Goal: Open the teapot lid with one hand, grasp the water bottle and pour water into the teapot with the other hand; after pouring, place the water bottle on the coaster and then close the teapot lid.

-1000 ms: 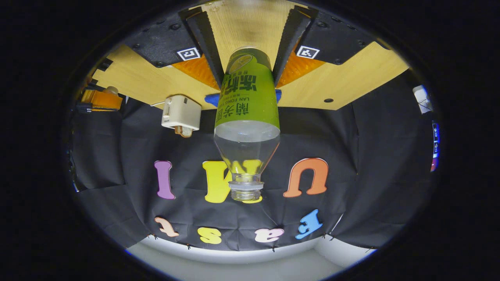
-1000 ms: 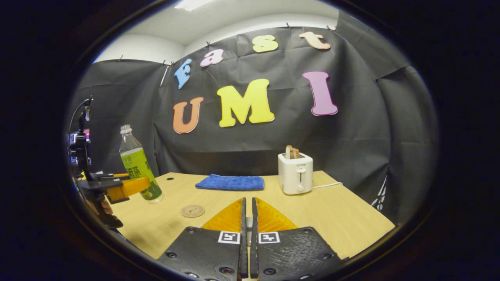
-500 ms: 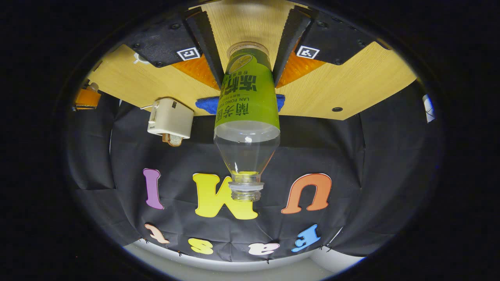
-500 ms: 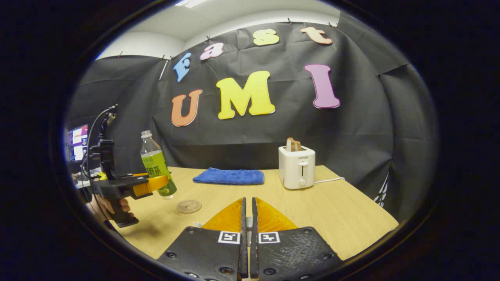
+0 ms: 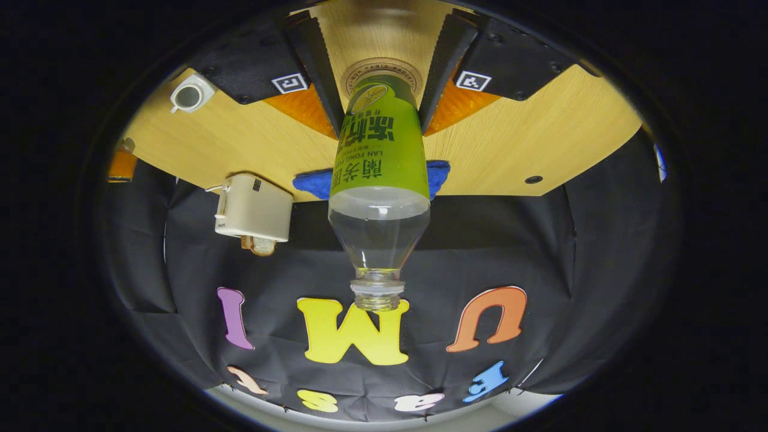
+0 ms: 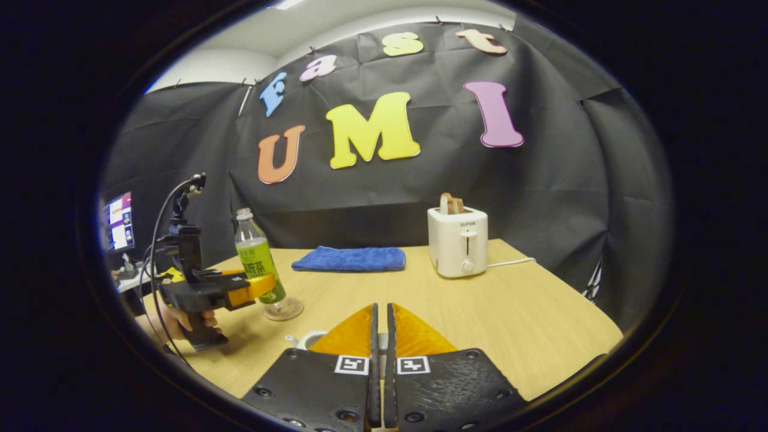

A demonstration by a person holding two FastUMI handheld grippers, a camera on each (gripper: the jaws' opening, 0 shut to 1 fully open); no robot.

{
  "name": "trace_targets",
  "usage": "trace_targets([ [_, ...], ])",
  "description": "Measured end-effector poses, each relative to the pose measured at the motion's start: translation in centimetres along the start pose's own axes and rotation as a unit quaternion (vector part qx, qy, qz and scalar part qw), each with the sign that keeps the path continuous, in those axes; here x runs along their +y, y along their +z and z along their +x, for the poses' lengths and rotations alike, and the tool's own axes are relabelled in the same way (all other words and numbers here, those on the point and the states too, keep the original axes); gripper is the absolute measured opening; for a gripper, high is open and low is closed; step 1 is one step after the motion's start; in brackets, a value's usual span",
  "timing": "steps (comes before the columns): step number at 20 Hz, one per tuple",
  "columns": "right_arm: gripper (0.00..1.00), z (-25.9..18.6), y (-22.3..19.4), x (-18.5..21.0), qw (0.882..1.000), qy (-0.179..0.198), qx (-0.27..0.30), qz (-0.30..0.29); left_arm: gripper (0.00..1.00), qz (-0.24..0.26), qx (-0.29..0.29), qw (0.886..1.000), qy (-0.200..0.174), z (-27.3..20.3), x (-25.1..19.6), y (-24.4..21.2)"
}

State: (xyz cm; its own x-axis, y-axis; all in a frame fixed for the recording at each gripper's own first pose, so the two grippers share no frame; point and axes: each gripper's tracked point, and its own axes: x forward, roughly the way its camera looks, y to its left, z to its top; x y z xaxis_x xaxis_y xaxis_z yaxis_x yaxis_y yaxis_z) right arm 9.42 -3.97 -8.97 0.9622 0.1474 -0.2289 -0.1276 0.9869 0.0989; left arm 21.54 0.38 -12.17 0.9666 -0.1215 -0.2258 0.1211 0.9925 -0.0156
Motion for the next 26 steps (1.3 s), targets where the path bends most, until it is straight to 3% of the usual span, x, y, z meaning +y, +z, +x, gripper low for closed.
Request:
trace_targets([
  [9, 0.02, 0.1, -0.3, 0.3, 1.0, 0.008, 0.004, 0.004, 0.79, 0.001, 0.023, 1.0, 0.002, 1.0, 0.2, -1.5],
  [11, 0.02, 0.0, -0.1, 0.3, 1.0, 0.007, 0.002, 0.002, 0.8, 0.0, 0.031, 0.999, -0.011, 0.9, -0.4, -1.8],
  [13, 0.02, -0.2, 0.0, 0.3, 1.0, 0.006, 0.0, 0.0, 0.97, -0.003, 0.033, 0.999, -0.011, 0.8, -0.3, -1.7],
  [14, 0.02, -0.2, 0.1, 0.5, 1.0, 0.007, -0.001, -0.001, 0.99, -0.003, 0.038, 0.999, -0.006, 0.4, -0.3, -1.9],
  [20, 0.02, 0.4, 1.2, 2.8, 0.999, 0.032, -0.024, -0.023, 0.99, -0.02, 0.015, 0.999, 0.025, -4.6, 2.1, -0.7],
  [26, 0.02, 3.4, 0.0, 6.4, 0.995, 0.093, -0.026, -0.025, 0.99, -0.03, -0.003, 0.997, 0.072, -12.6, 5.6, 0.0],
])
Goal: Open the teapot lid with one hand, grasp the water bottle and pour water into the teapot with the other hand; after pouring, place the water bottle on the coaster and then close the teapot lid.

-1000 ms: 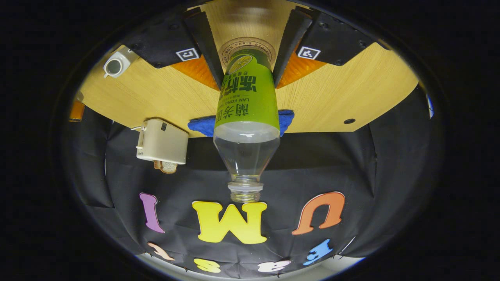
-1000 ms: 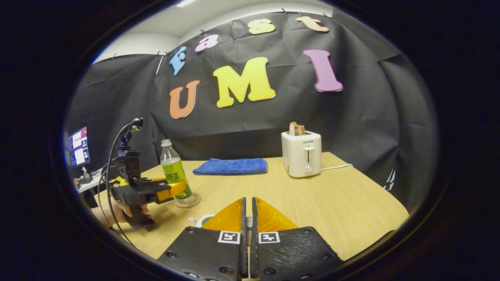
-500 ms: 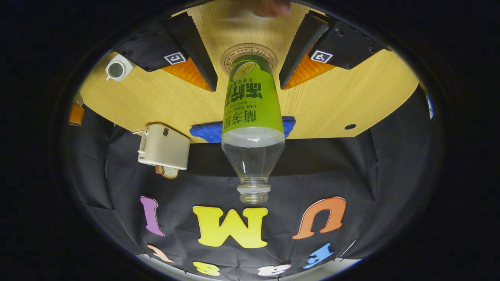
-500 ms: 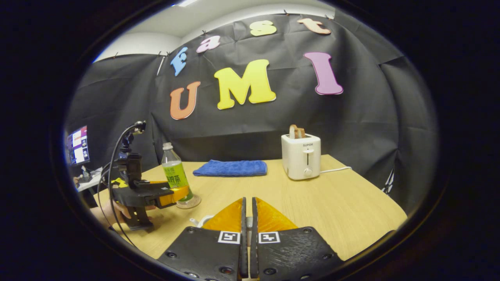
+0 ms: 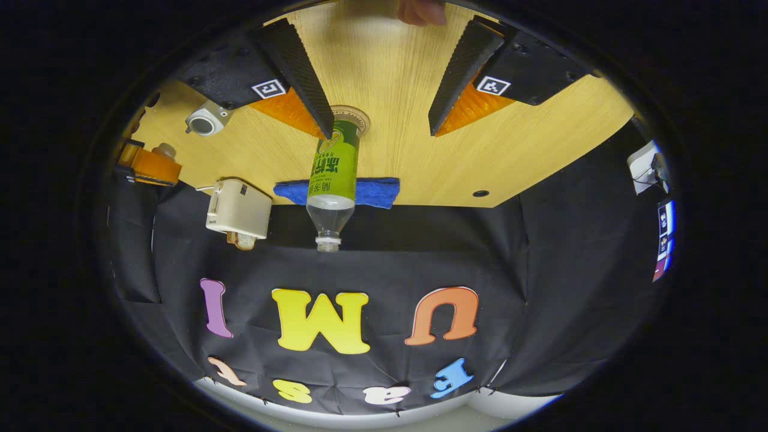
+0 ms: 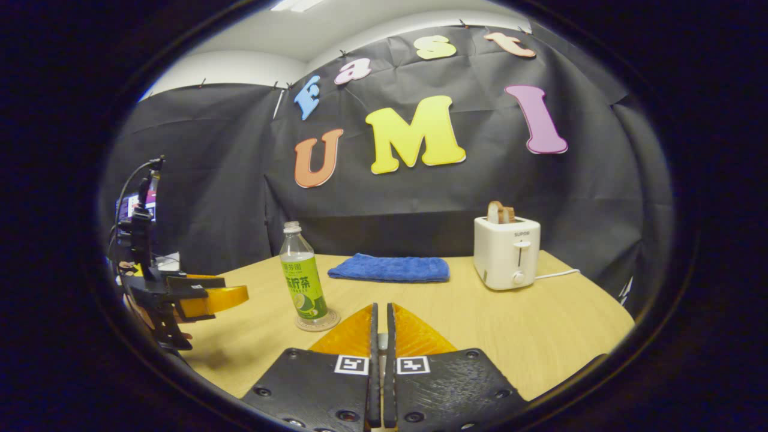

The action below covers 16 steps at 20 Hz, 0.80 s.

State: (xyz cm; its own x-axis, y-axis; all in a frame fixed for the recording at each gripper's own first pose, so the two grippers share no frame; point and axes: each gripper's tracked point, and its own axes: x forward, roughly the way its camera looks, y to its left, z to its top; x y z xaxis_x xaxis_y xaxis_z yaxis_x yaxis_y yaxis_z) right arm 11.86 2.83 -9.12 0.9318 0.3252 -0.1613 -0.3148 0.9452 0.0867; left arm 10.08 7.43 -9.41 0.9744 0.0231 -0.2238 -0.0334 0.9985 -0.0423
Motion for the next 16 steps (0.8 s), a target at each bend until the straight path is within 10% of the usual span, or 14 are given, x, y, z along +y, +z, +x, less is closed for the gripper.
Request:
trace_targets([
  [16, 0.02, 3.4, -3.6, 1.4, 0.999, 0.003, 0.007, -0.04, 0.99, -0.004, -0.032, 0.997, 0.068, -5.4, 4.6, -0.3],
])
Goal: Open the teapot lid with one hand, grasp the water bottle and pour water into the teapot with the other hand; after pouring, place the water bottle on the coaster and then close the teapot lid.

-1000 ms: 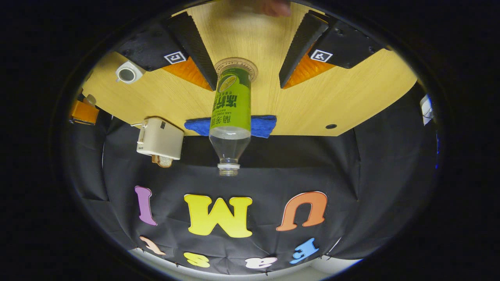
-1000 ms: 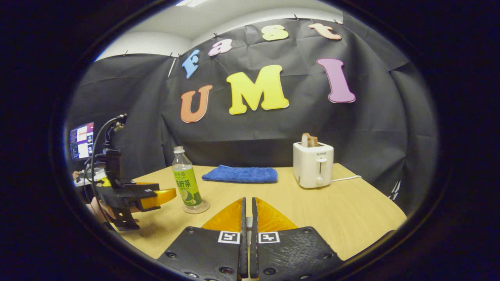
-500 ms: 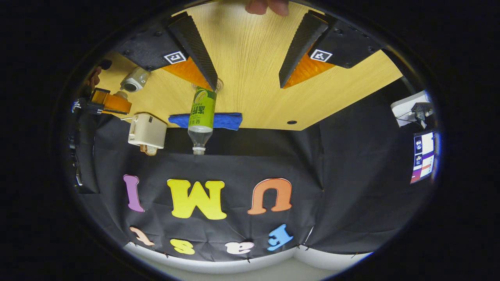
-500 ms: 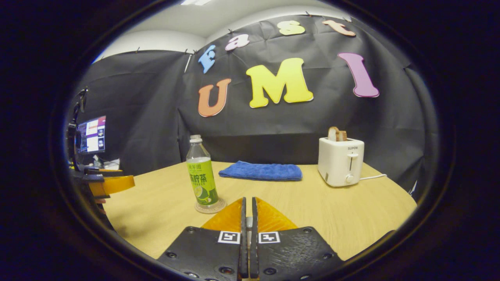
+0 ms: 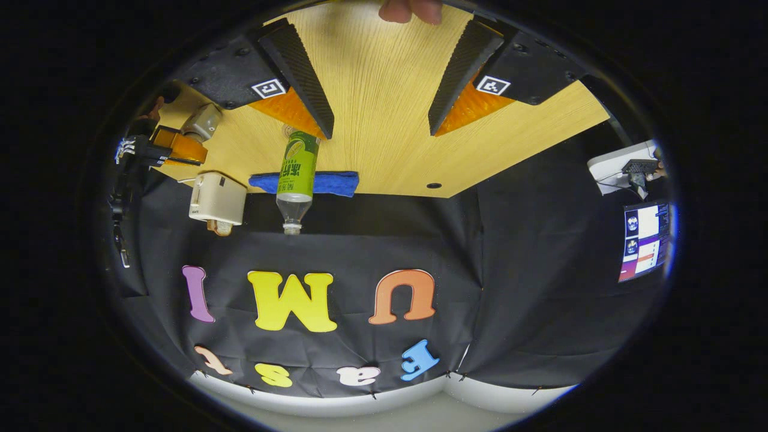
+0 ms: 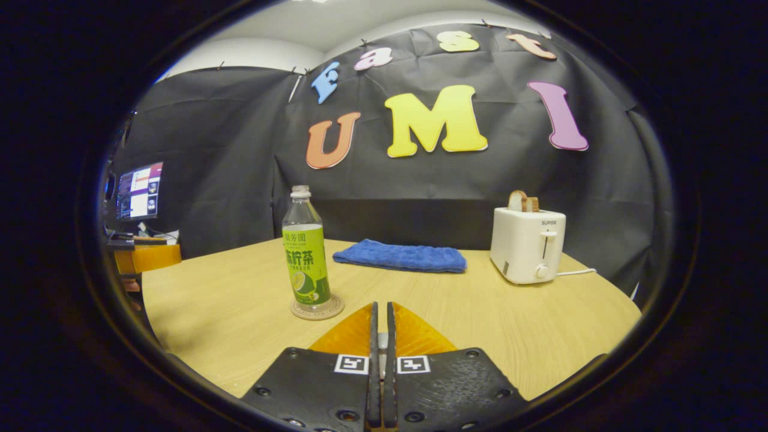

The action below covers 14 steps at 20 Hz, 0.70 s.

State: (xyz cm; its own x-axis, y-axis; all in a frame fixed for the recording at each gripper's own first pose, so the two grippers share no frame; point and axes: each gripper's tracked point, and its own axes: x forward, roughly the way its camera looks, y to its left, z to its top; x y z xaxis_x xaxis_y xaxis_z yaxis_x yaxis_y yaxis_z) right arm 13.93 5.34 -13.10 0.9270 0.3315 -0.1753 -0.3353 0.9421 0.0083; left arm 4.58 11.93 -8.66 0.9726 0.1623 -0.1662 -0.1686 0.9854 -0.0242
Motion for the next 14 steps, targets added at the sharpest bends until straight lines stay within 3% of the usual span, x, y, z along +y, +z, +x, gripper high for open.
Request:
trace_targets([
  [14, 0.02, -0.31, -0.84, 0.11, 1.0, -0.006, 0.001, -0.001, 0.99, 0.004, -0.008, 1.0, 0.004, -0.11, 0.32, 0.65],
])
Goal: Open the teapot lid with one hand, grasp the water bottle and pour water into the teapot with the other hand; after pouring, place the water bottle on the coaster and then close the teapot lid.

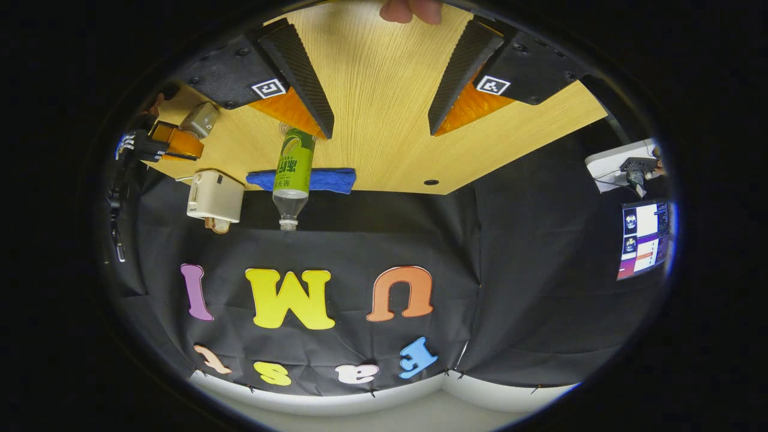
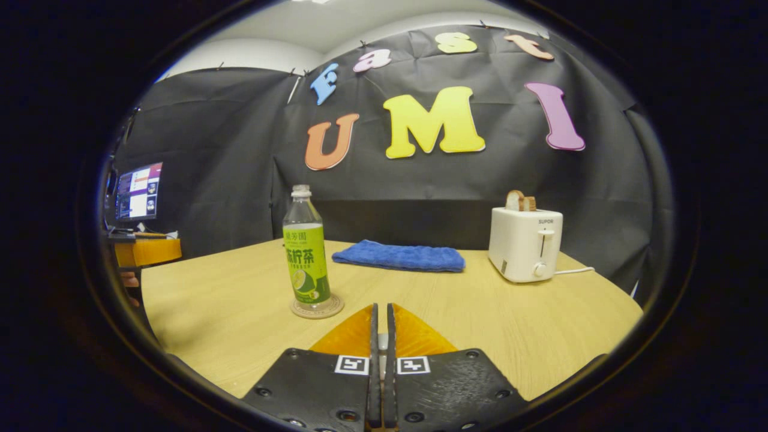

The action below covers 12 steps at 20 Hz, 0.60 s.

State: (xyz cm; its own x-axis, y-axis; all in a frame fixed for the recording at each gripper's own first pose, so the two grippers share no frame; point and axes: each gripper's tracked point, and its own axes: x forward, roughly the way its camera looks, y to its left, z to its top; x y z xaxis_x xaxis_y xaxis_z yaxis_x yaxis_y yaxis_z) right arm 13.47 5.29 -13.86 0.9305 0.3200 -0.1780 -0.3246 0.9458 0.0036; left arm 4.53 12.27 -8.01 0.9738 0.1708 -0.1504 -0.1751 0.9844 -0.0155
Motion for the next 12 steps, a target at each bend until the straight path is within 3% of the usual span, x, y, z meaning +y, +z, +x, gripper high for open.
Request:
trace_targets([
  [8, 0.02, 0.1, -0.3, 0.0, 1.0, -0.01, 0.002, 0.0, 0.99, 0.005, -0.005, 1.0, -0.005, -0.3, -0.5, 0.4],
  [12, 0.11, -0.3, 0.7, 0.1, 1.0, -0.011, -0.013, -0.003, 0.99, 0.008, -0.007, 1.0, -0.008, -0.6, -1.0, 0.8],
])
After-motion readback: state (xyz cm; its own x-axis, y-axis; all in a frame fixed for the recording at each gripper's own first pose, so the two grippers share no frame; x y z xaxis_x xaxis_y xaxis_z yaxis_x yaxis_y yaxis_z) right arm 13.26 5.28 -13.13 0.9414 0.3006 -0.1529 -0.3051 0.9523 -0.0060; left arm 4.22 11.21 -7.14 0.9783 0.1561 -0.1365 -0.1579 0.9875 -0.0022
